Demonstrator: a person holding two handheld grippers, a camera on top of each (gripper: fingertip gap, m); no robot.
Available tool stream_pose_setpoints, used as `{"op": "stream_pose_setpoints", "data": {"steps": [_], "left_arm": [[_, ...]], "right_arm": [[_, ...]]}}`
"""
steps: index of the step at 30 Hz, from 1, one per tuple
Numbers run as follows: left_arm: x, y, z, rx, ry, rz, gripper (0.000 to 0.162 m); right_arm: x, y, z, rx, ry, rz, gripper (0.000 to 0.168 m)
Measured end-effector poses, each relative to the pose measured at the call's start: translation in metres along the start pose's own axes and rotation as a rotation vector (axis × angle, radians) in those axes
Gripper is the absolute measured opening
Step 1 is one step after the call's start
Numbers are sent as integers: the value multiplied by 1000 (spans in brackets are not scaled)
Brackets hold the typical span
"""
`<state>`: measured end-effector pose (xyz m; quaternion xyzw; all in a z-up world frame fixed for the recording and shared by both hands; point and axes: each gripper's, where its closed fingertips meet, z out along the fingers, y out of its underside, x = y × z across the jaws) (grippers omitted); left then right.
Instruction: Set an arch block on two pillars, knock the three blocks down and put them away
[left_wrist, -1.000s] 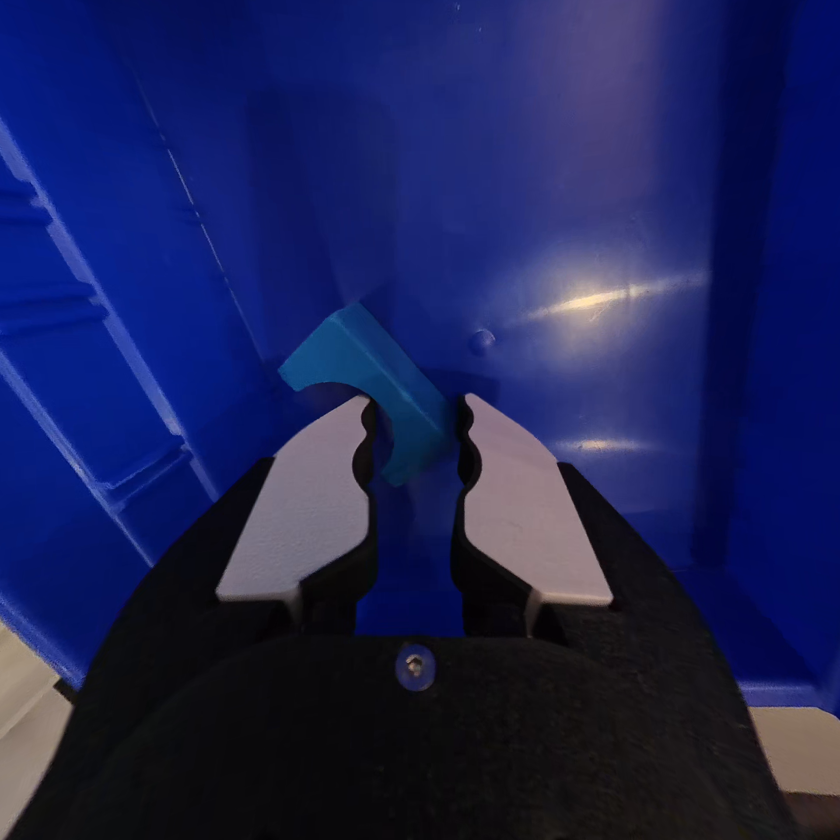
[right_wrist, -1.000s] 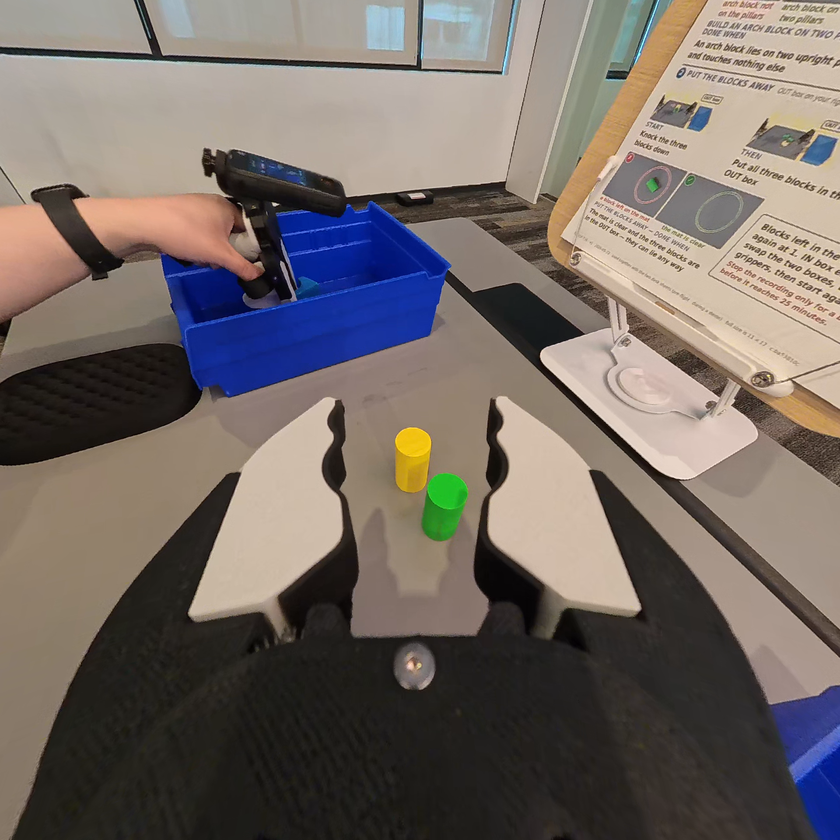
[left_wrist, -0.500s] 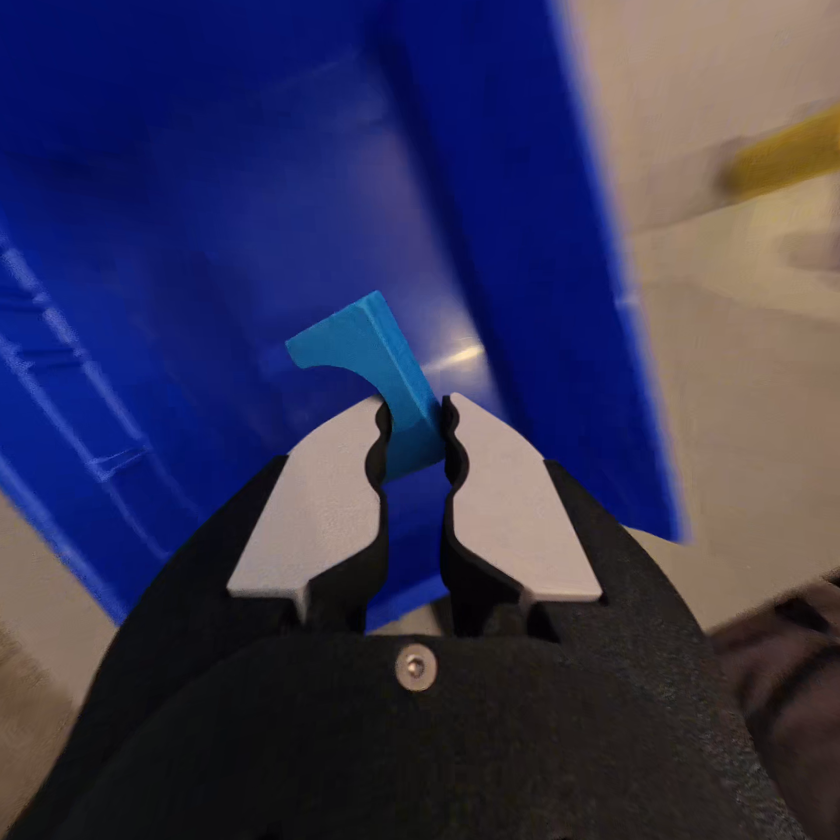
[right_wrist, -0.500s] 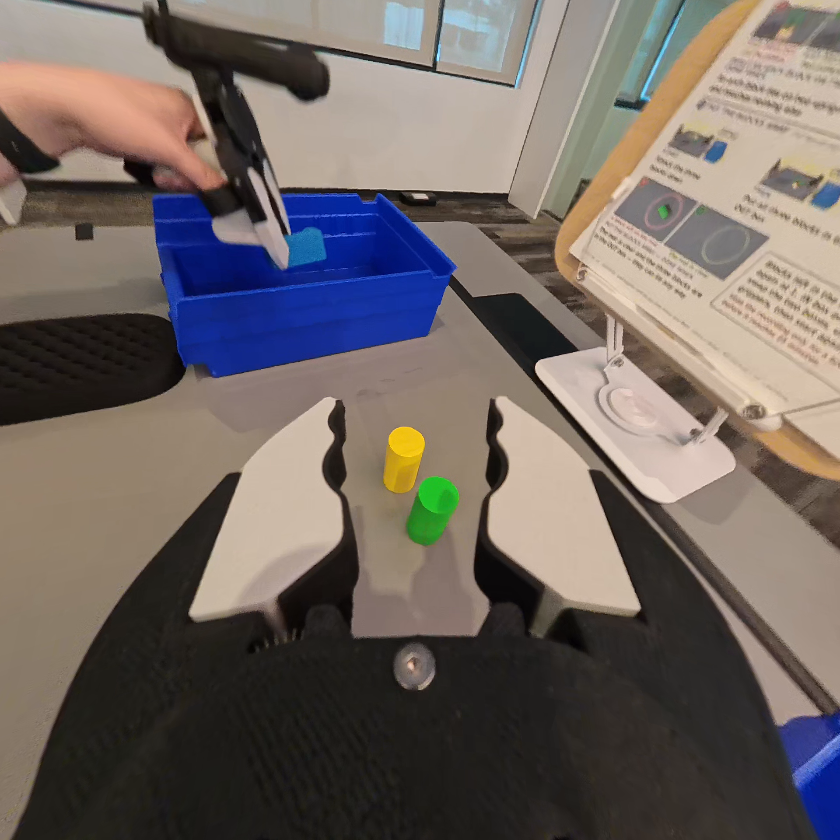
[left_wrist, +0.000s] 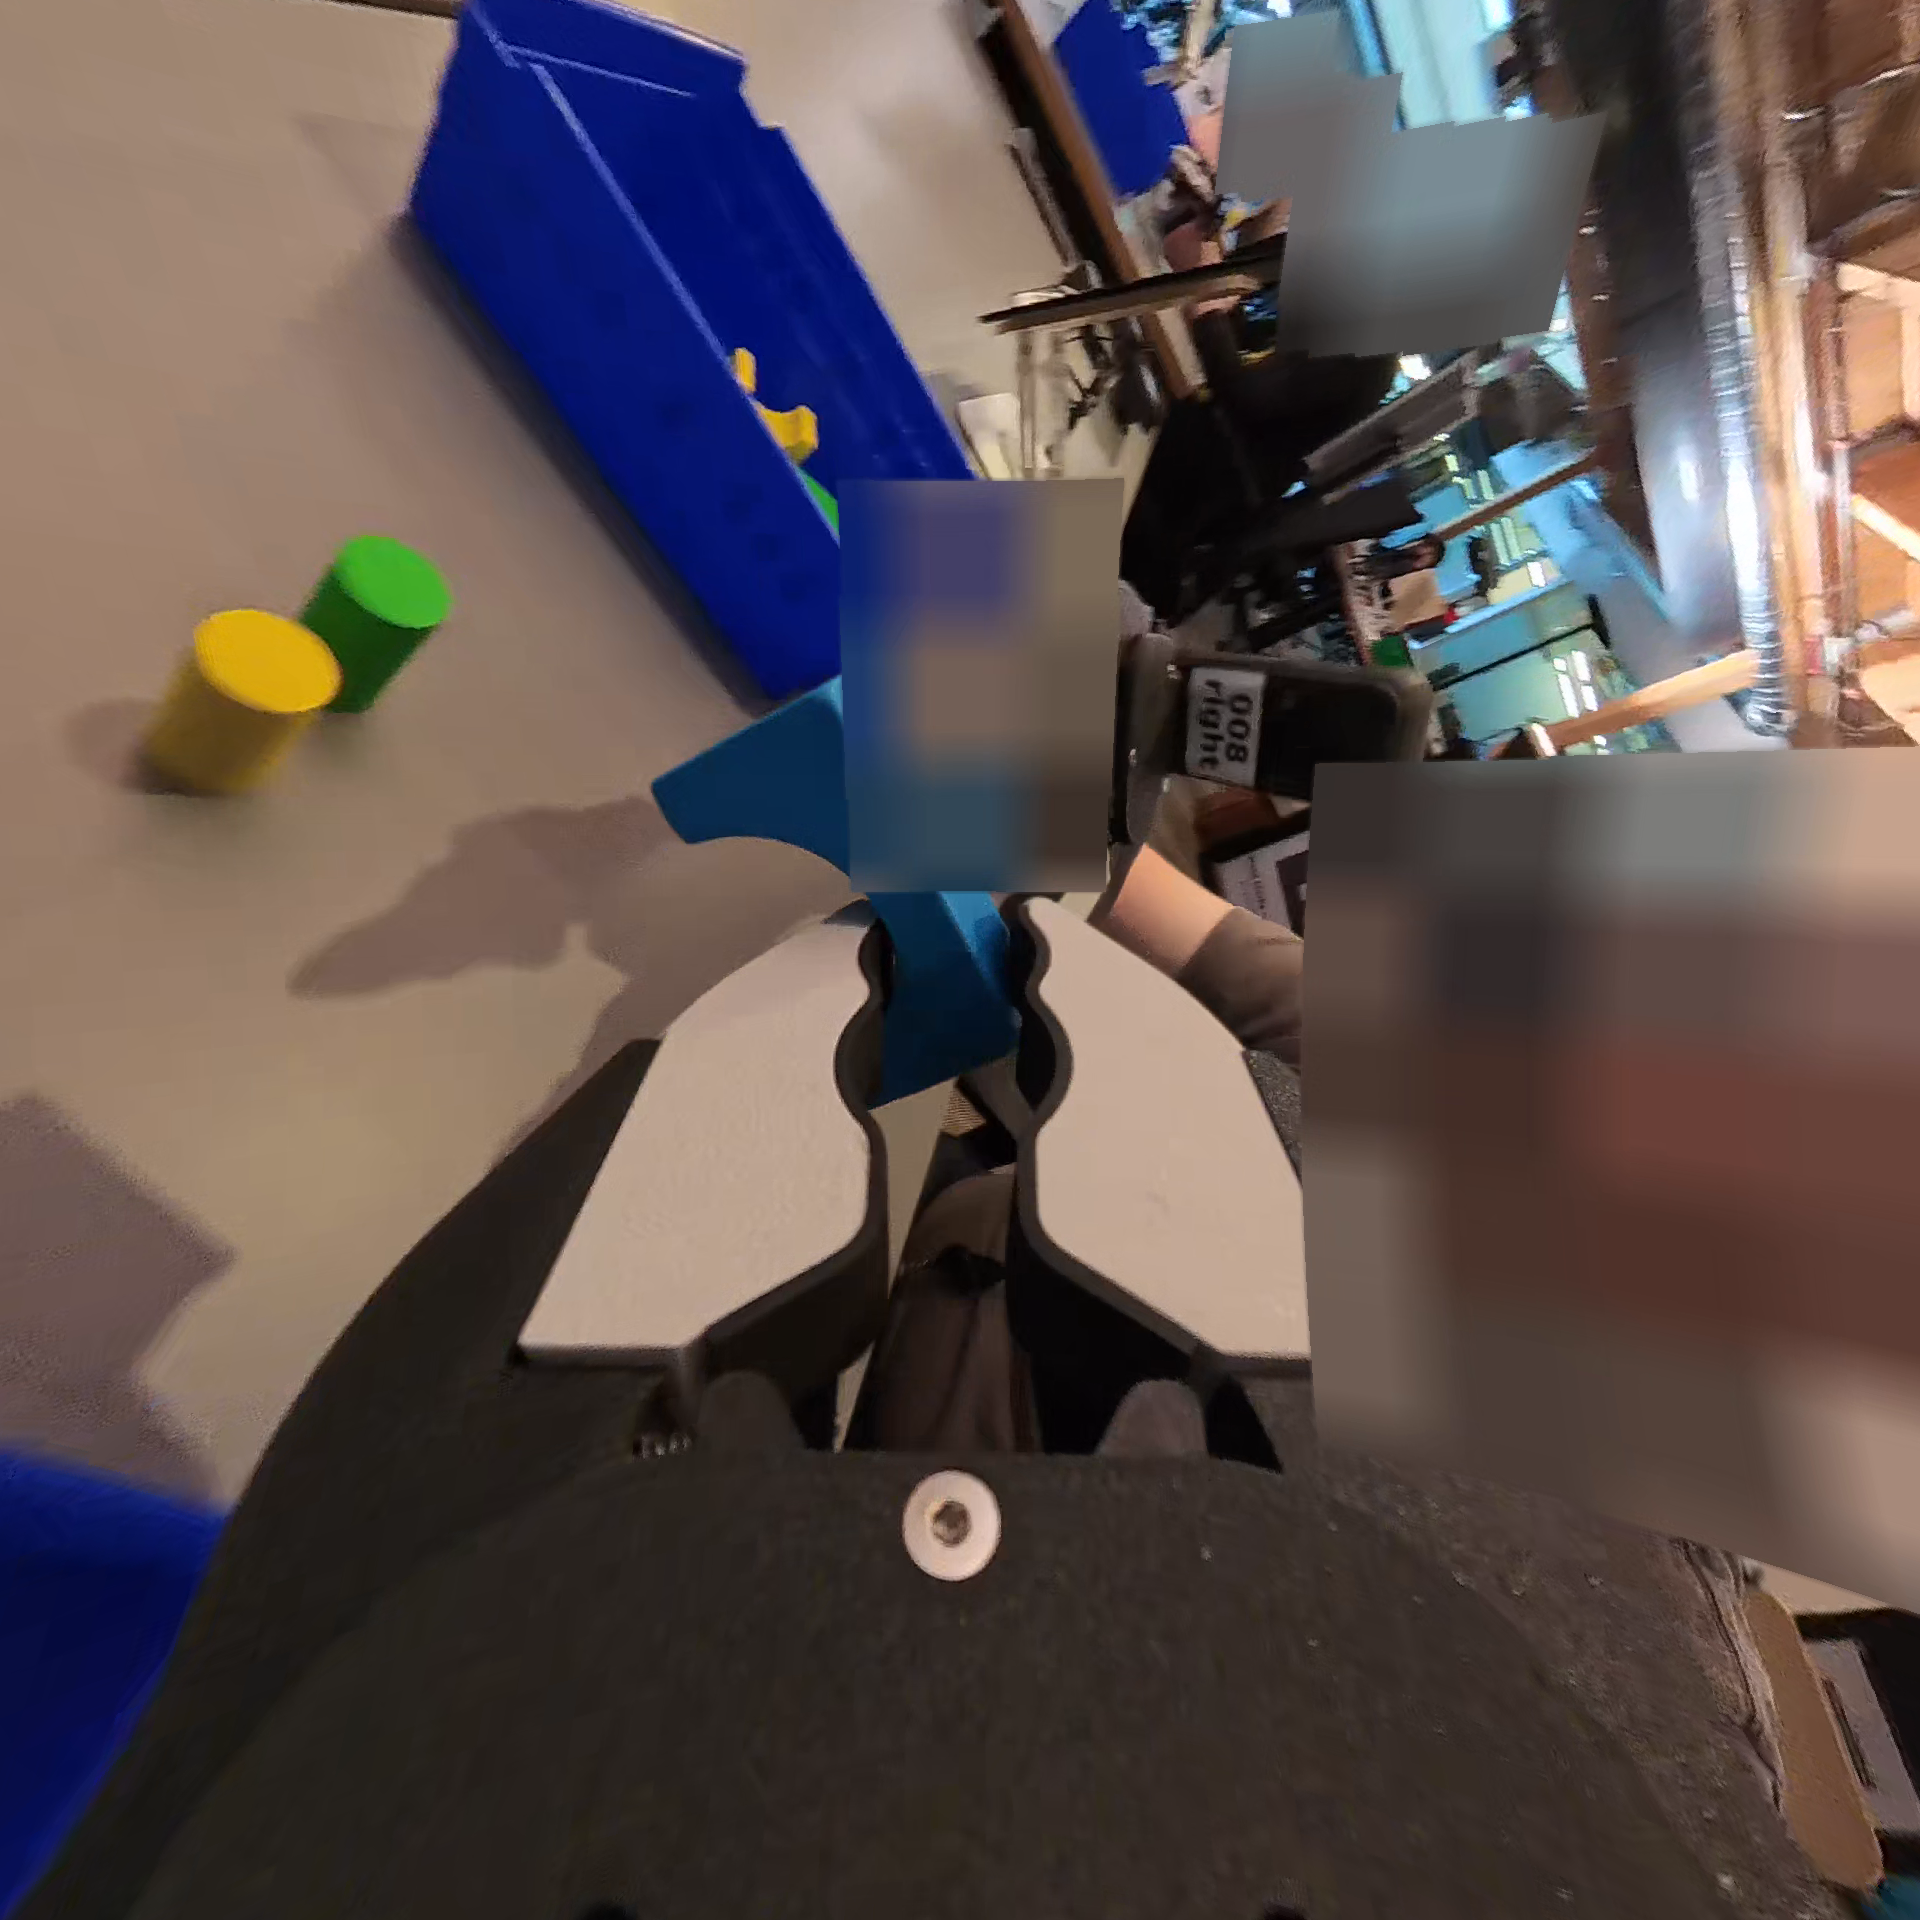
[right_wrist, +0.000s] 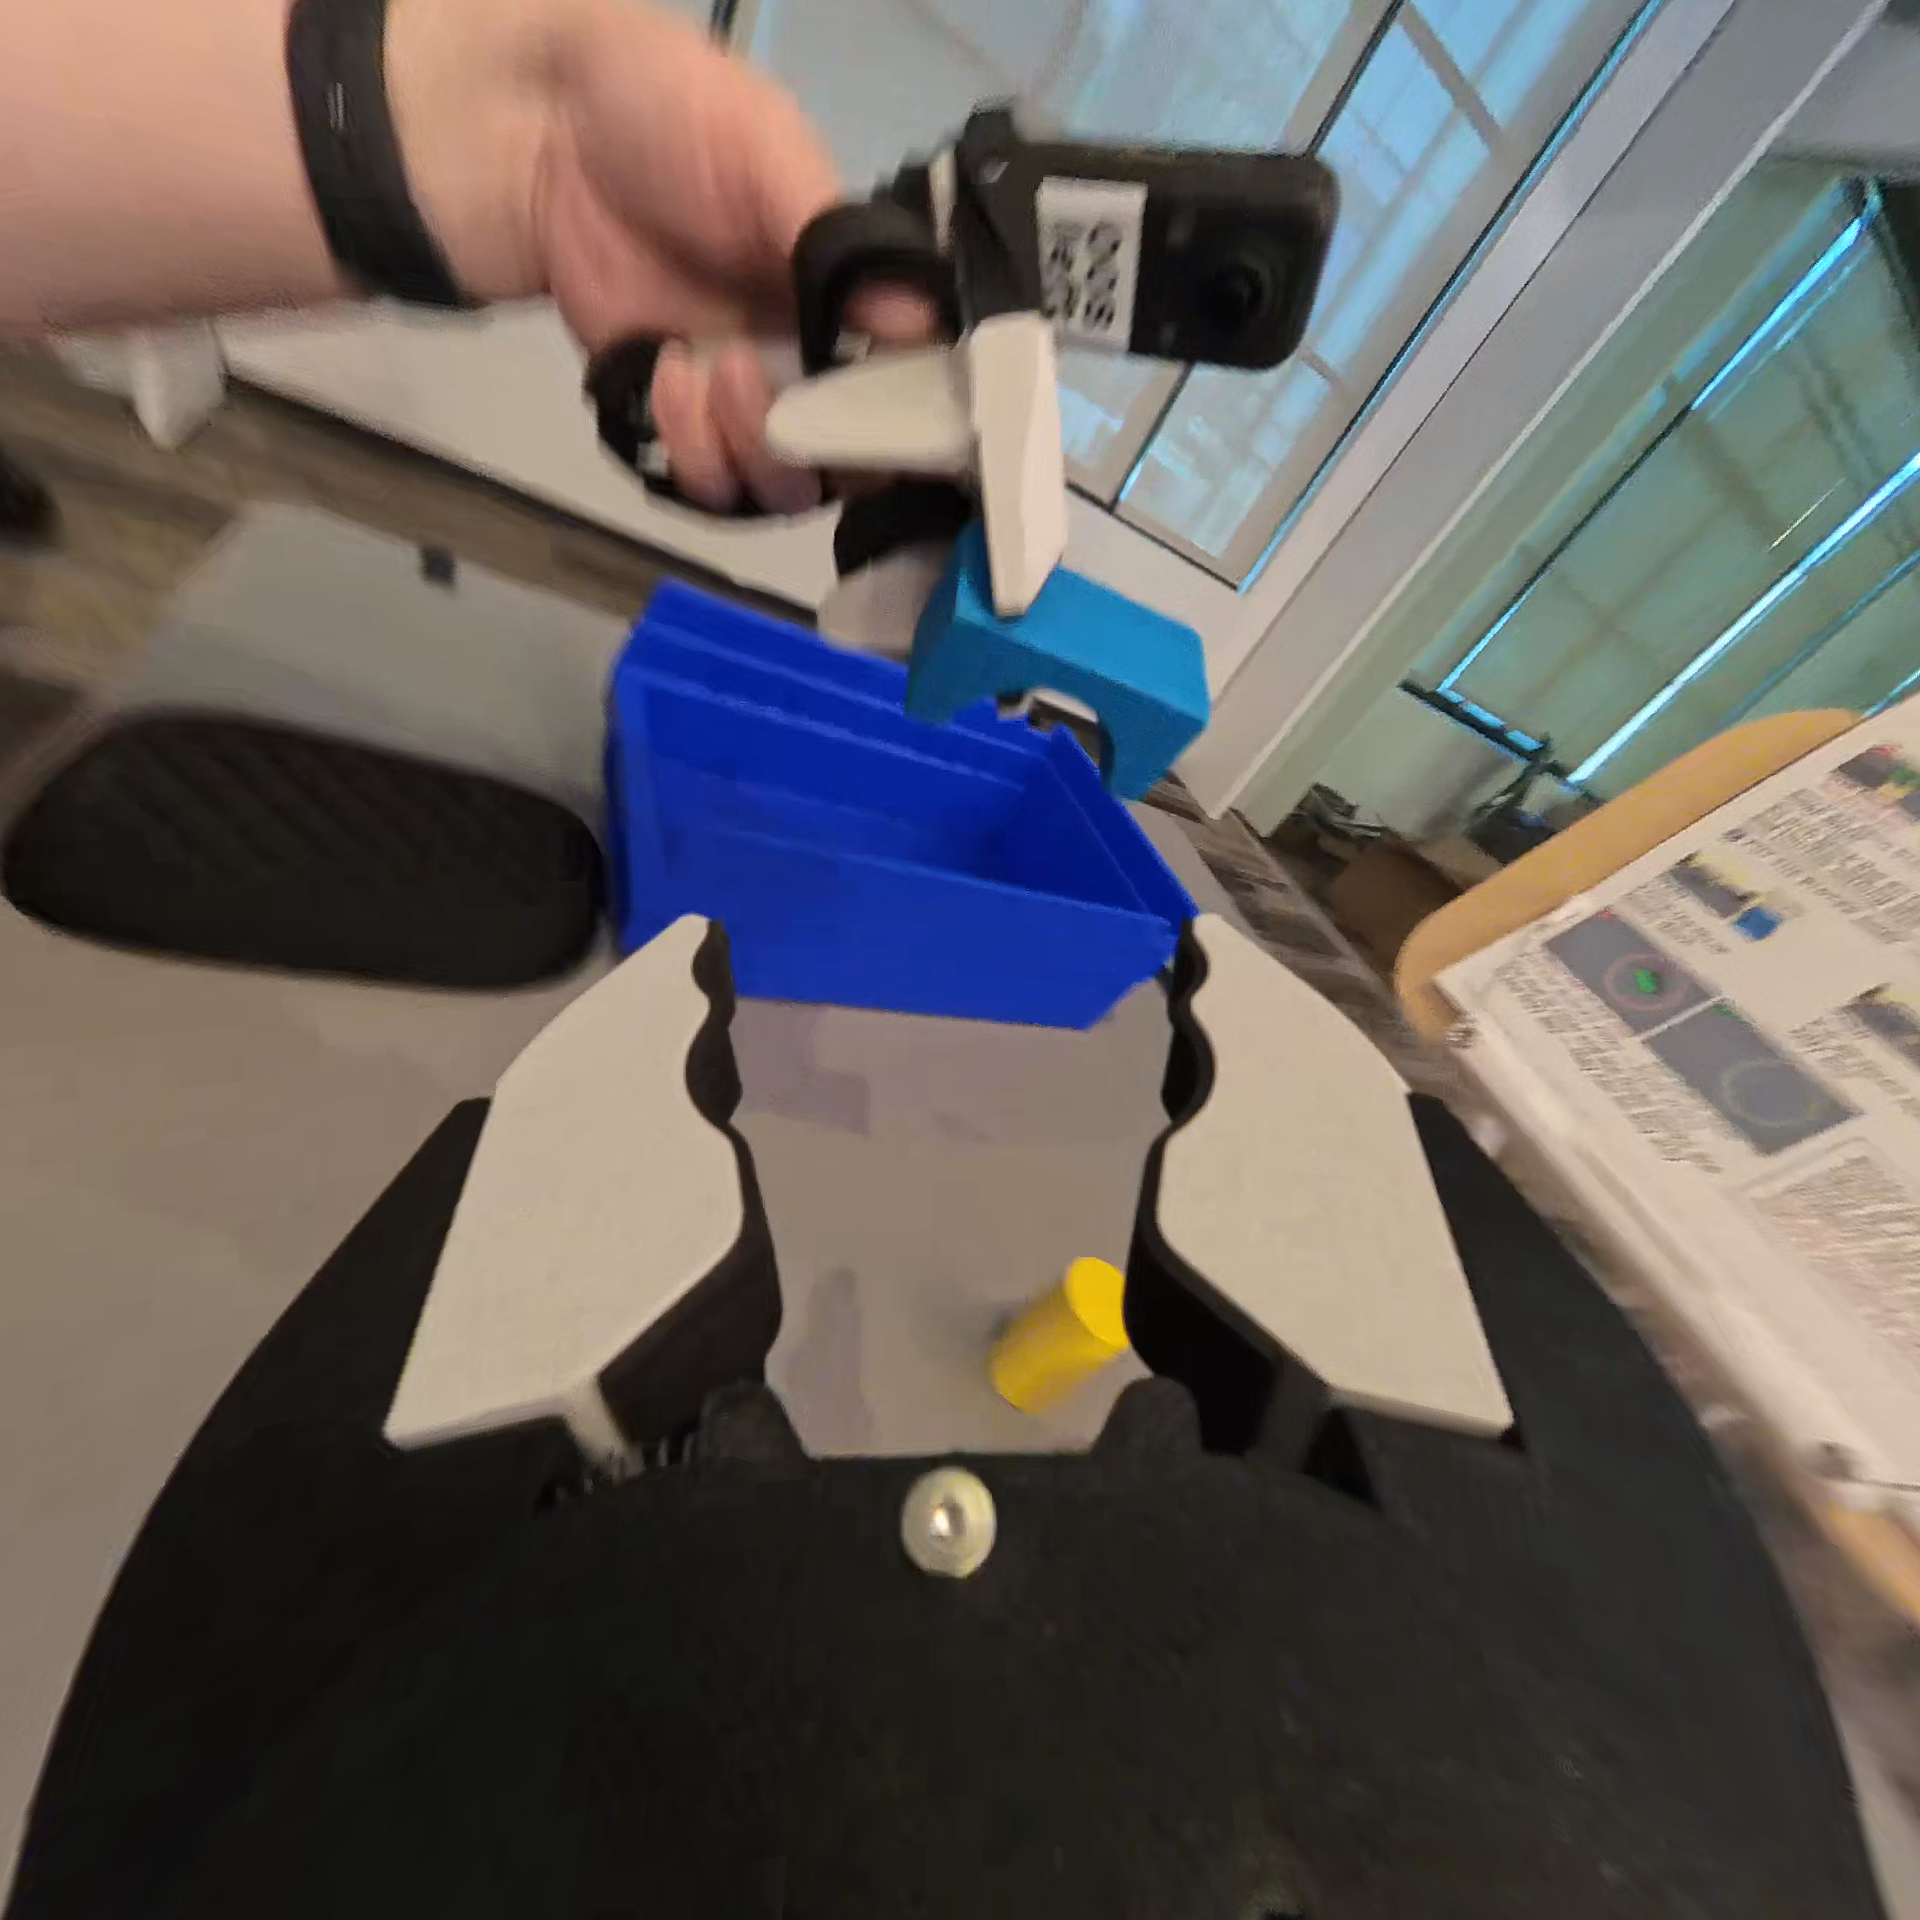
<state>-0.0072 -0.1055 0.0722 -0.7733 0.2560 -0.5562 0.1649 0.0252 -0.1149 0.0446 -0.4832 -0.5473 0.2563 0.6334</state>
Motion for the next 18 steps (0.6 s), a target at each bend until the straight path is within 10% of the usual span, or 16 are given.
{"op": "stream_pose_setpoints", "data": {"steps": [5, 18], "left_arm": [[12, 4, 33, -14, 68, 40, 21], [17, 16, 69, -92, 68, 118, 21]], "right_arm": [[16, -10, -3, 86, 17, 341, 92], [13, 1, -2, 13, 4, 303, 72]]}}
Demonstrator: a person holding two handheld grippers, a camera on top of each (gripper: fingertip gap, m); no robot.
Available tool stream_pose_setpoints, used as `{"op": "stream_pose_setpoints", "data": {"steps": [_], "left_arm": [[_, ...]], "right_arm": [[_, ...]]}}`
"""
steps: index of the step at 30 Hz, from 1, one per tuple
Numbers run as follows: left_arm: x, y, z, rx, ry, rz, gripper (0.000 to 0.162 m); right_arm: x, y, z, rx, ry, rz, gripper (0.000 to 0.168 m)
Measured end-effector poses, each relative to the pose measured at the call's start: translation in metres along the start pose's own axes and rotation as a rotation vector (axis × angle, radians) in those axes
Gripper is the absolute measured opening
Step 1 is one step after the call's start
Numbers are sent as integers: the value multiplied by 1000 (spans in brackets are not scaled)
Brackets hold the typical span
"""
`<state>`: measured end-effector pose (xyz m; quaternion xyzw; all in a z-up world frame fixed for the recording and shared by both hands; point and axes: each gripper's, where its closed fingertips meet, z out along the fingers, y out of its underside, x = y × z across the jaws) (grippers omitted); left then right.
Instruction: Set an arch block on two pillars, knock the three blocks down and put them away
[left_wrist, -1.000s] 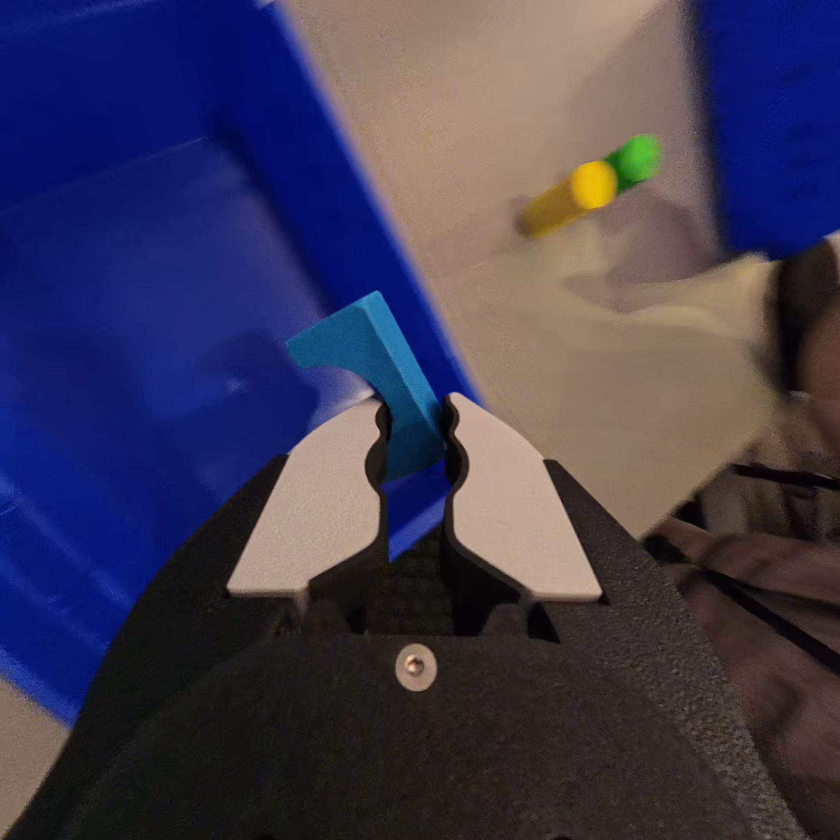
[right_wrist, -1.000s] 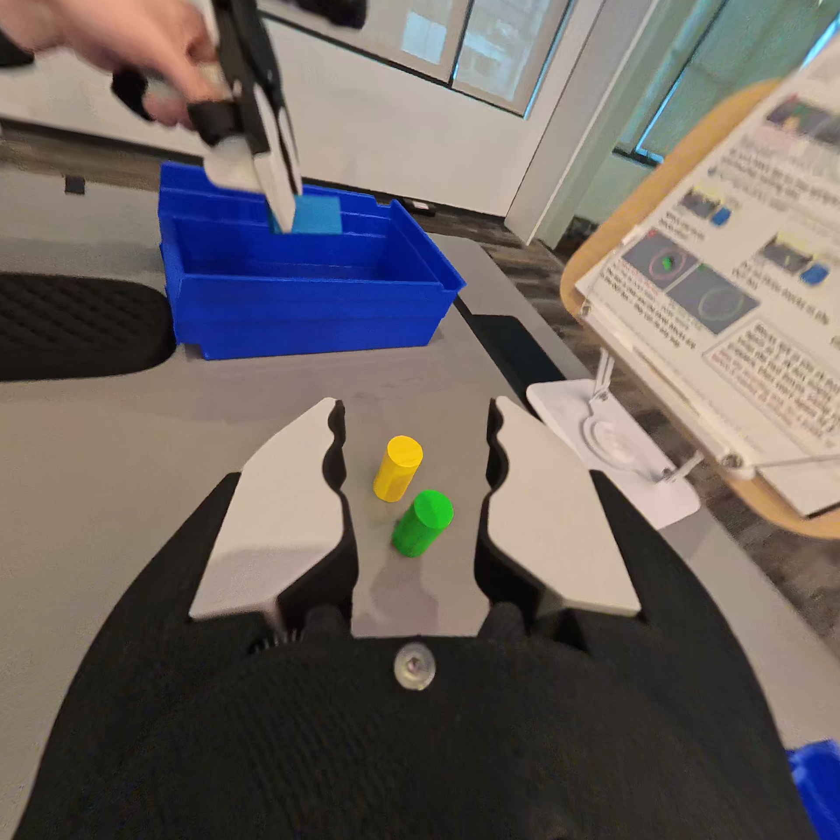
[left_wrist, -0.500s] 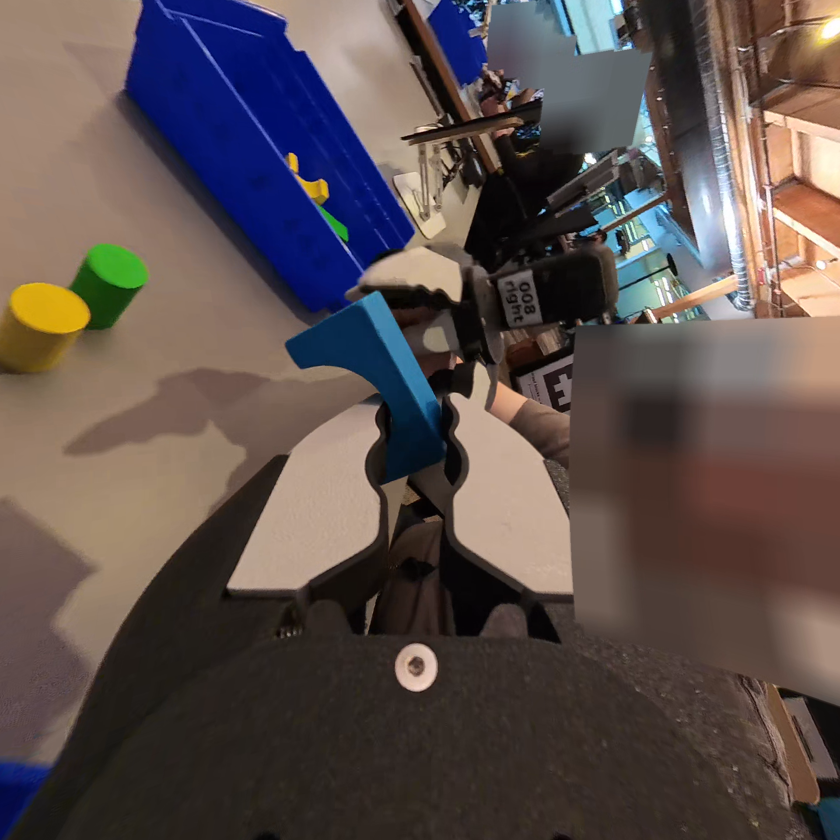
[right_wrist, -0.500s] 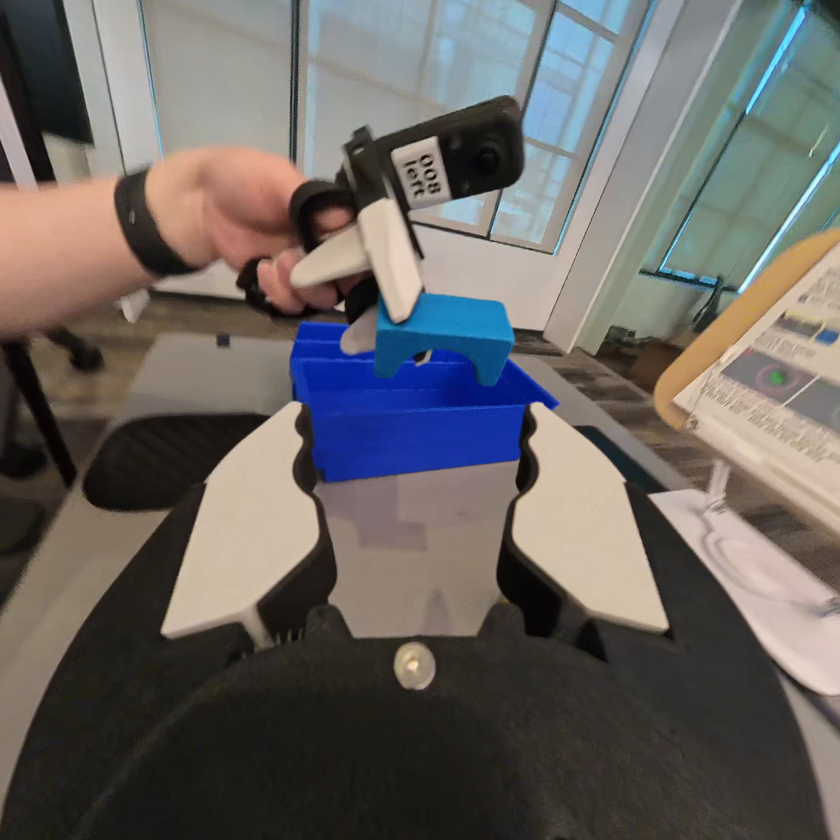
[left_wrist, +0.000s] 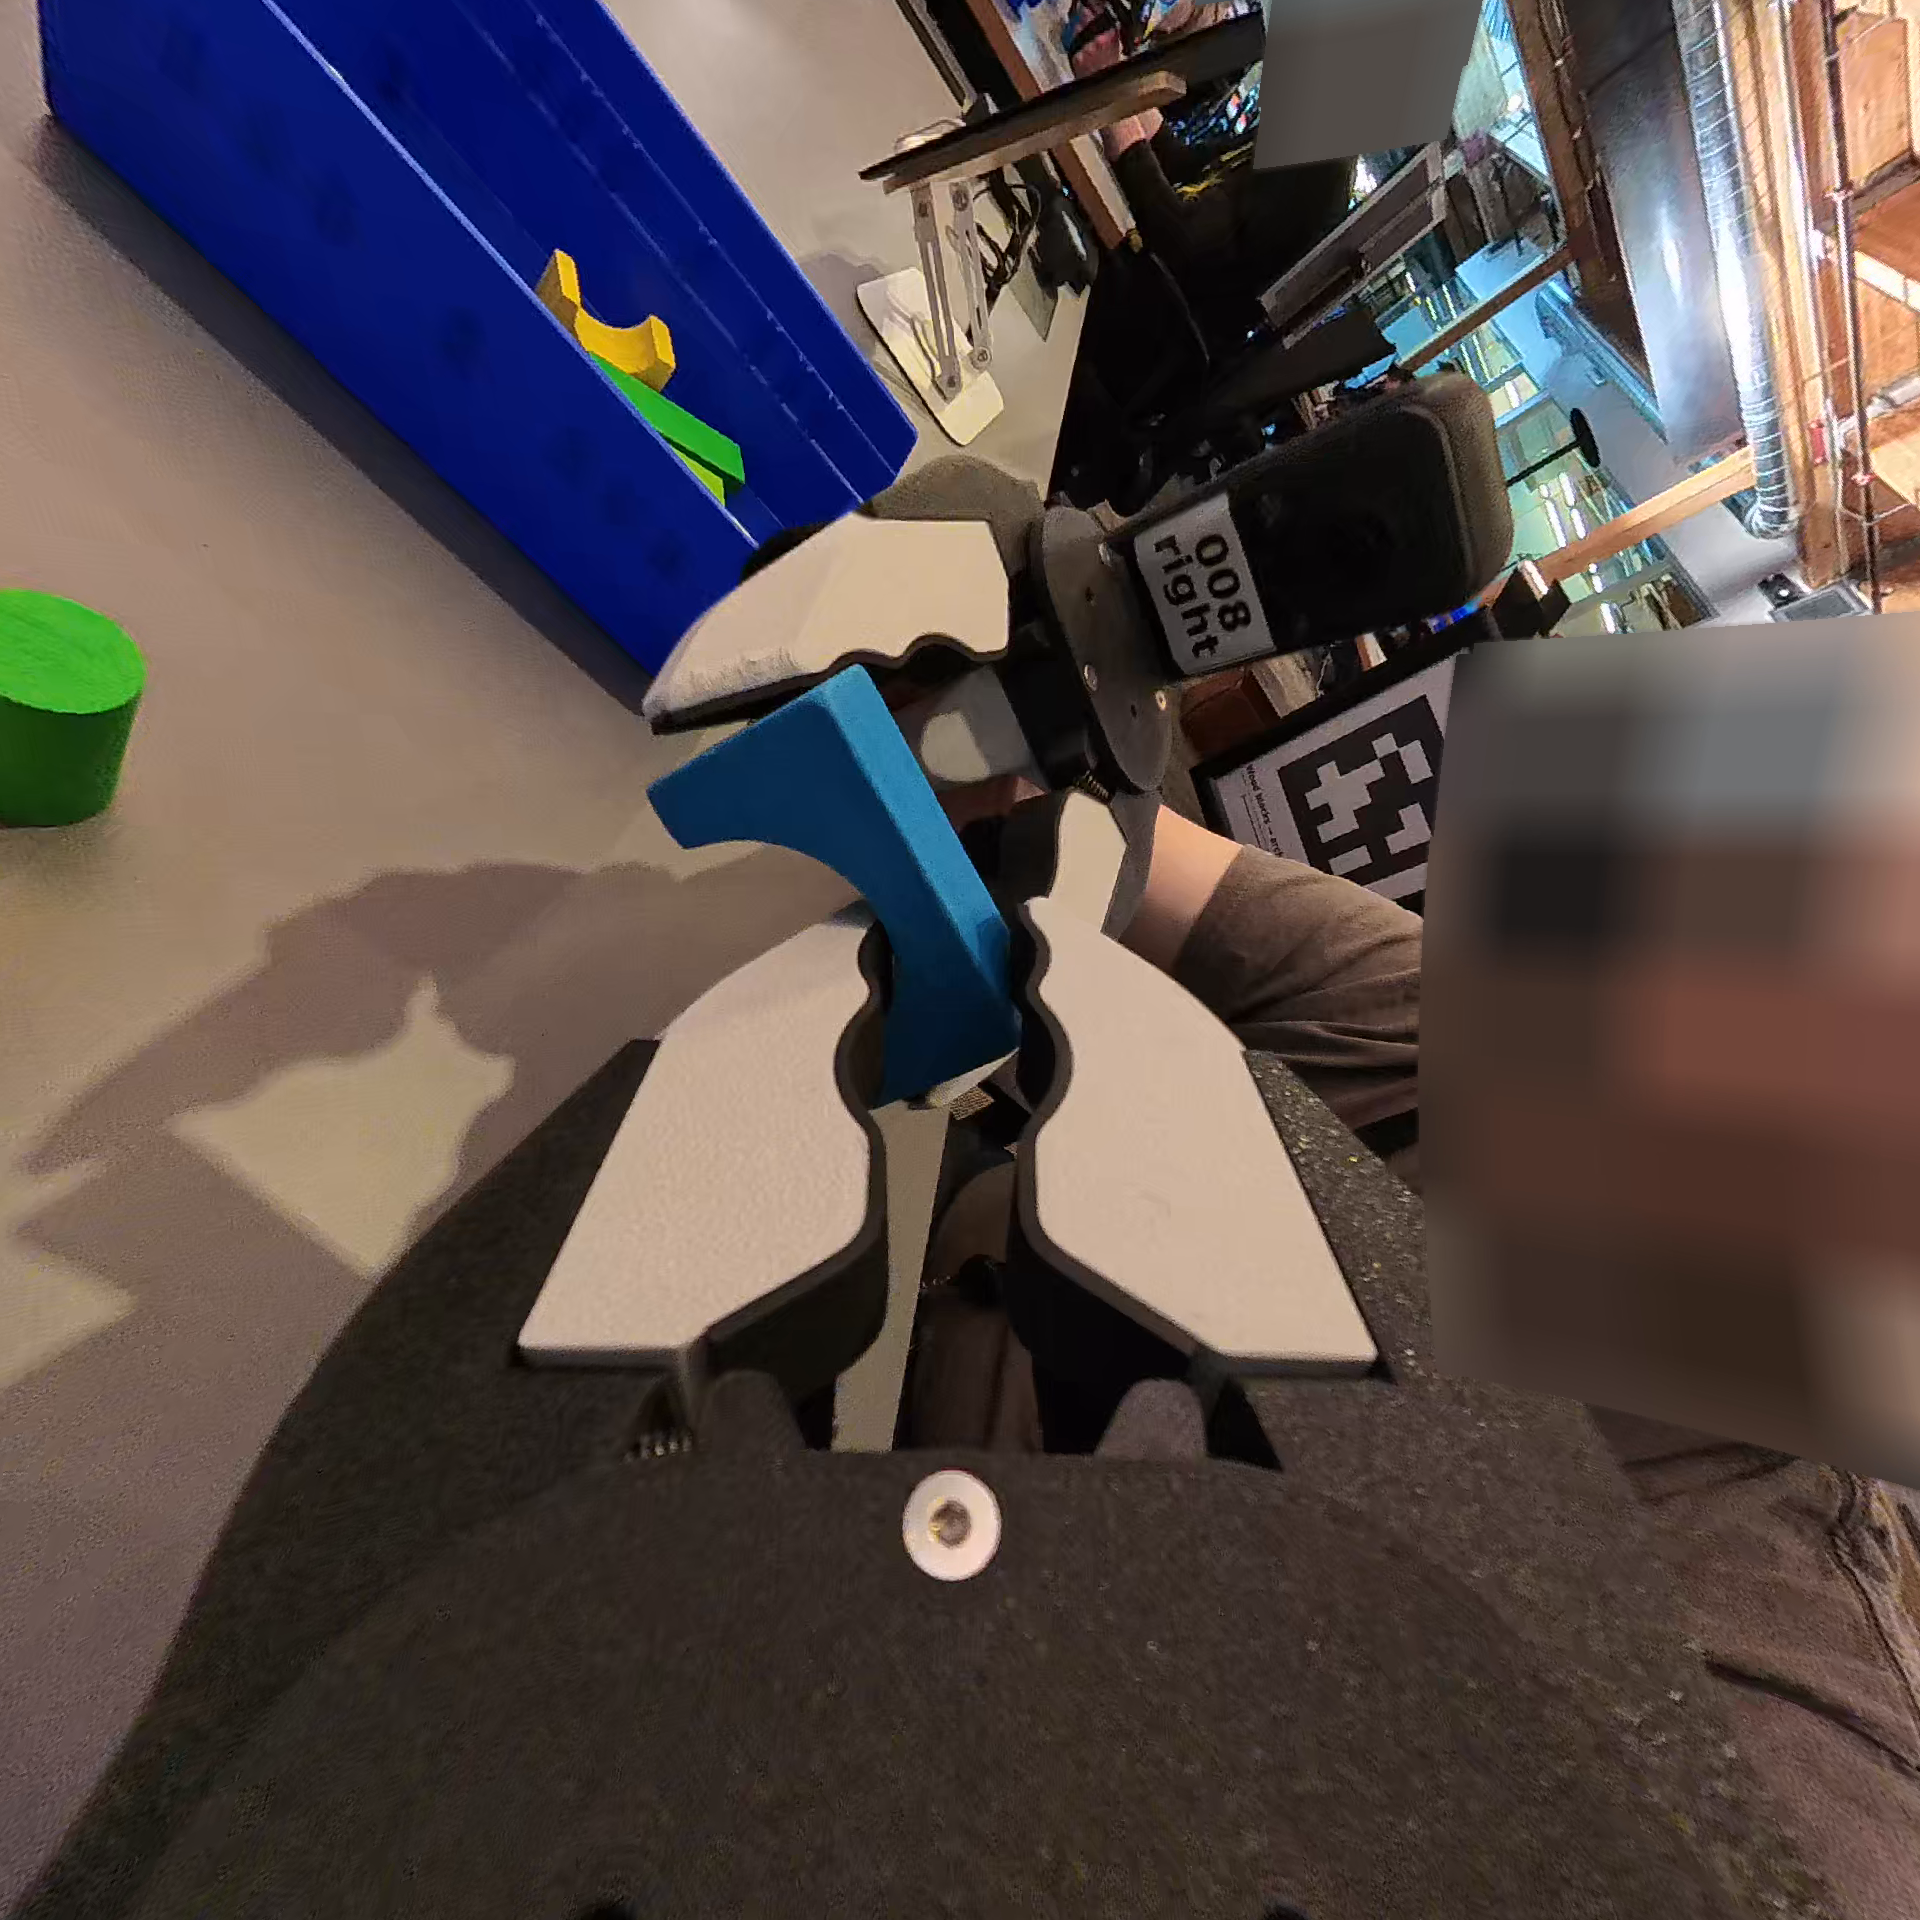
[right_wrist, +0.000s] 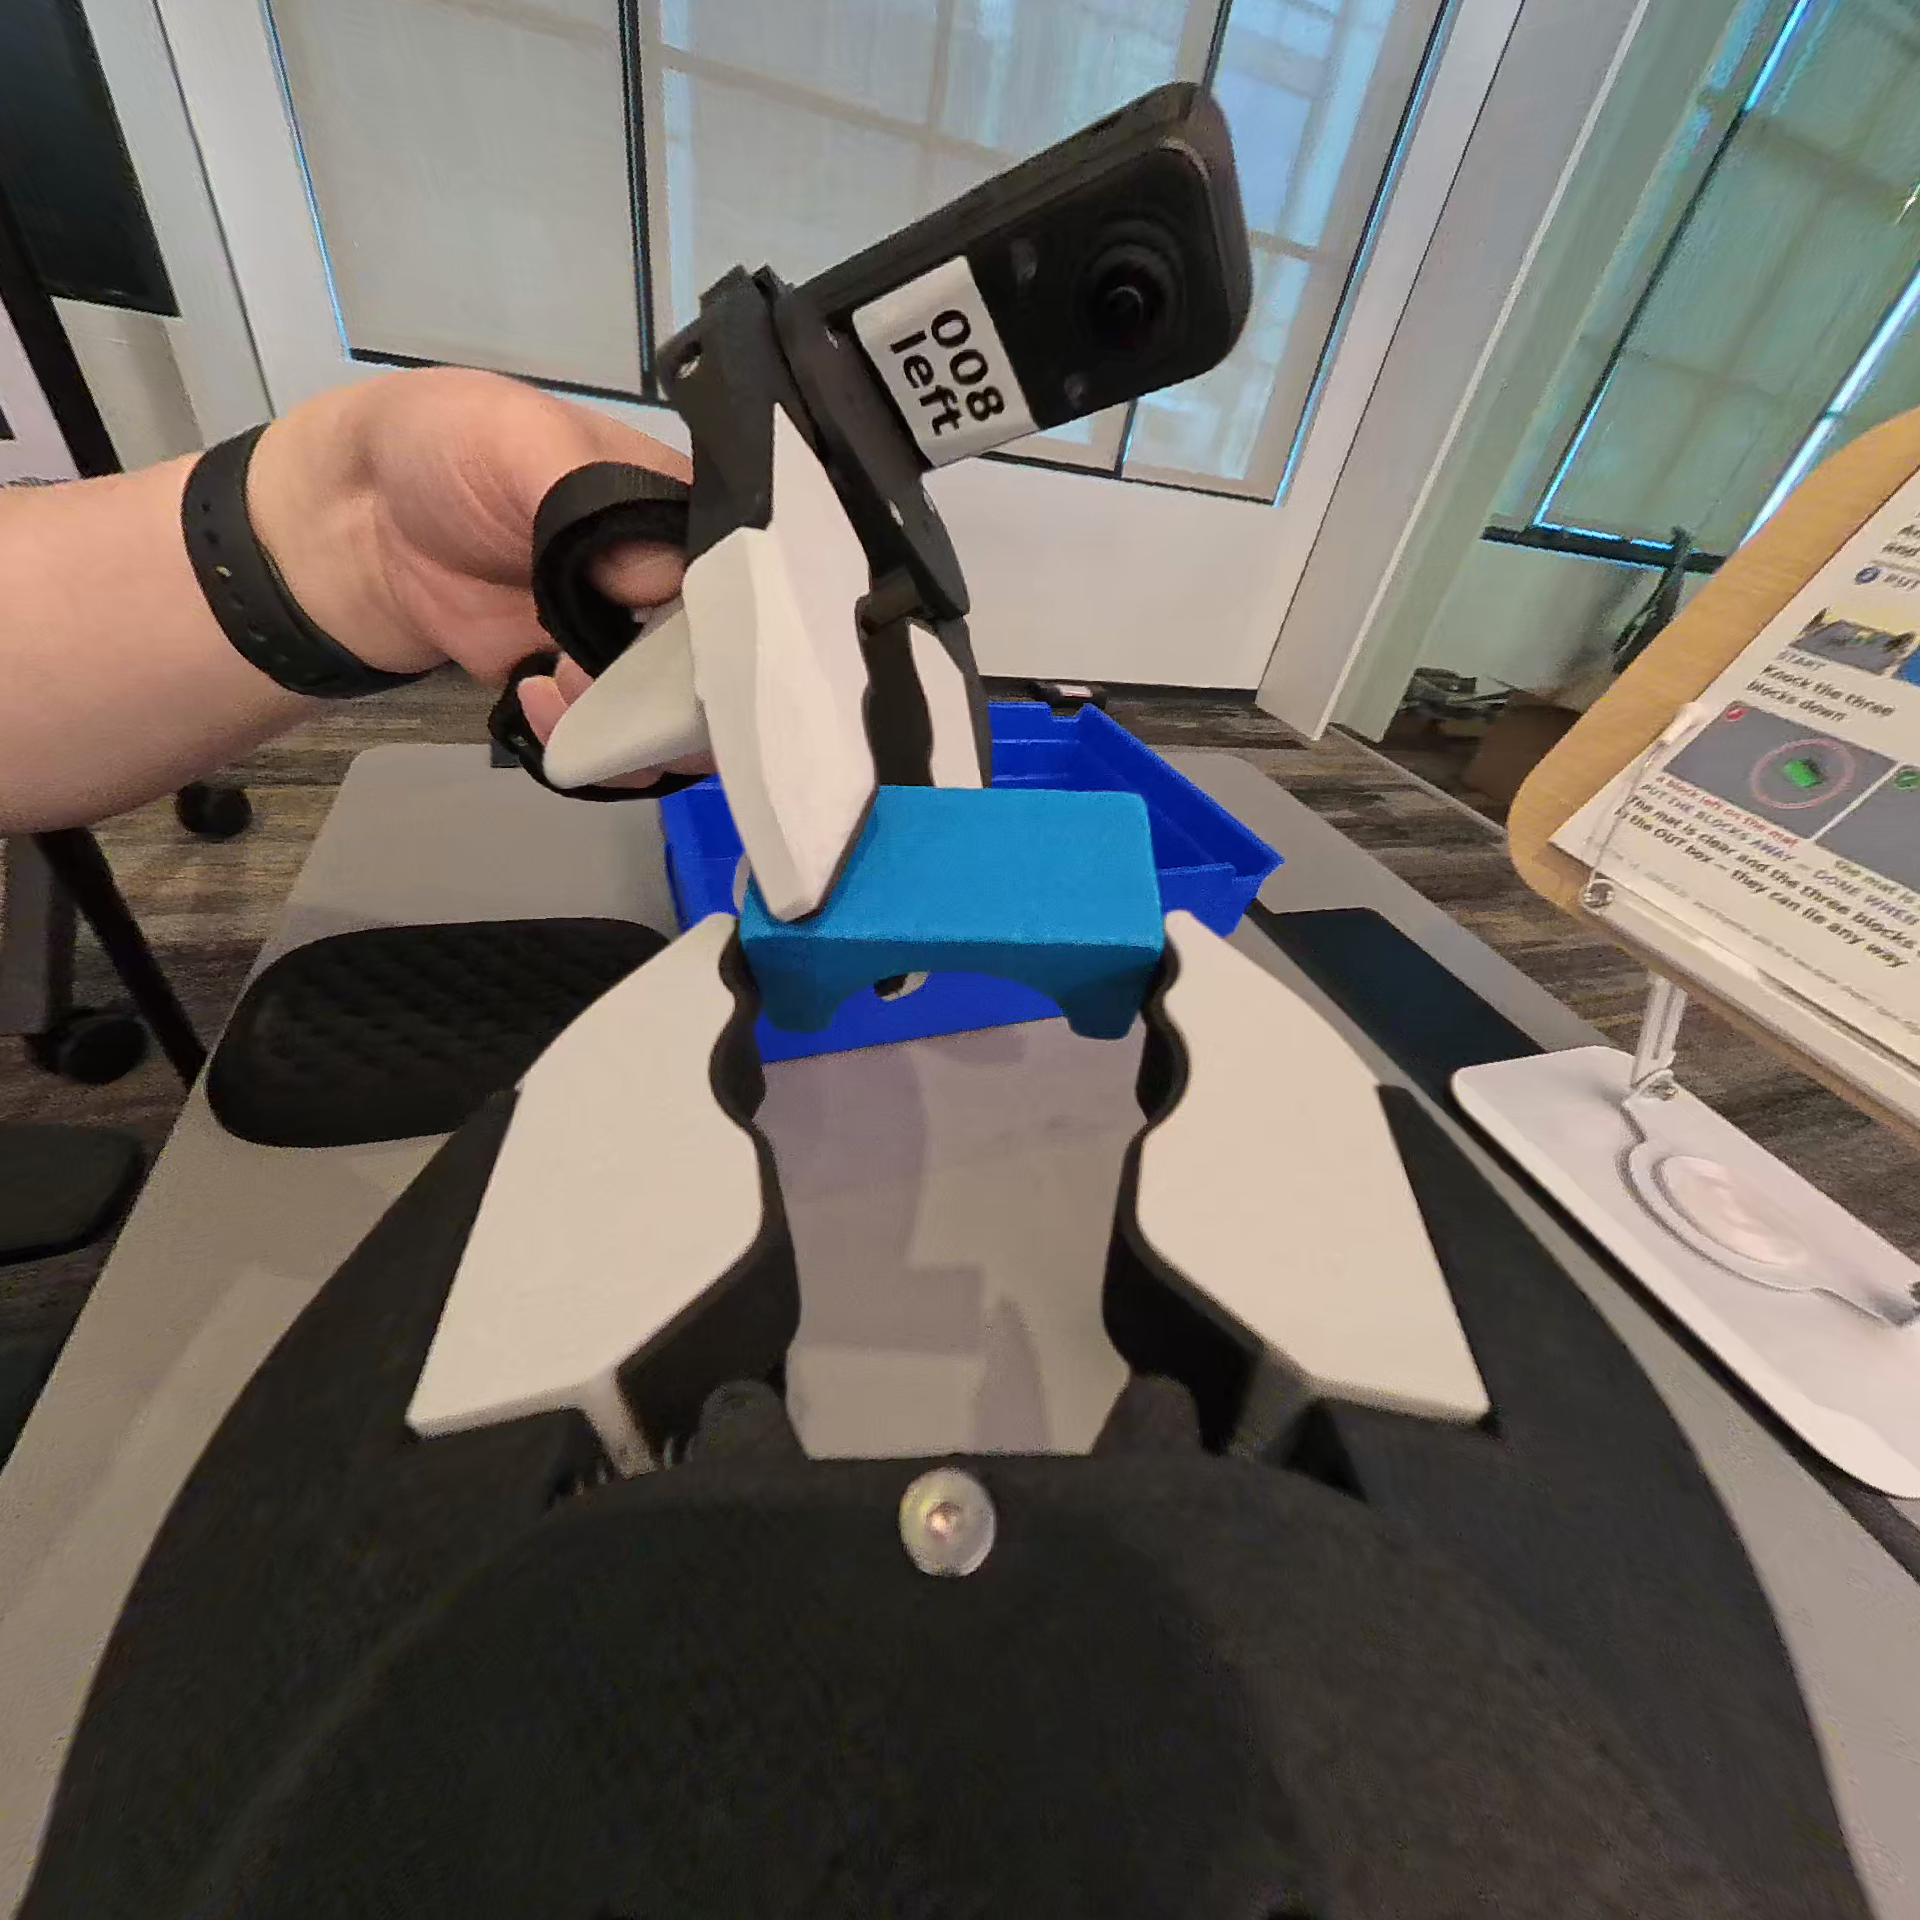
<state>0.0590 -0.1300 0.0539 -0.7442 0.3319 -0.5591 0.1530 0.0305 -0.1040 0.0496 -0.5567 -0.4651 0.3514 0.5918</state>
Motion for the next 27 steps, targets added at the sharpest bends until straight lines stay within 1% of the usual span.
{"op": "stream_pose_setpoints", "data": {"steps": [6, 10, 15, 19, 22, 24, 27], "left_arm": [[-4, 2, -1, 11, 11, 2, 22], [-7, 6, -1, -11, -3, 6, 22], [-19, 1, -9, 34, -54, 27, 30], [-29, -10, -22, 109, -111, 80, 38], [-27, -26, -41, 198, -134, 118, 40], [-25, -46, -66, 280, -189, 156, 37], [-17, -86, -113, 448, -353, 295, 34]], "right_arm": [[-1, 4, 2, -20, 4, -15, 72], [-3, 8, 4, -41, -9, -22, 72], [1, 12, 5, -48, 11, -19, 72], [8, 14, 4, -56, 48, -28, 72], [19, 12, -3, -75, 100, -45, 72], [33, 6, -11, -78, 161, -53, 72], [59, 2, -25, -98, 275, -8, 72]]}}
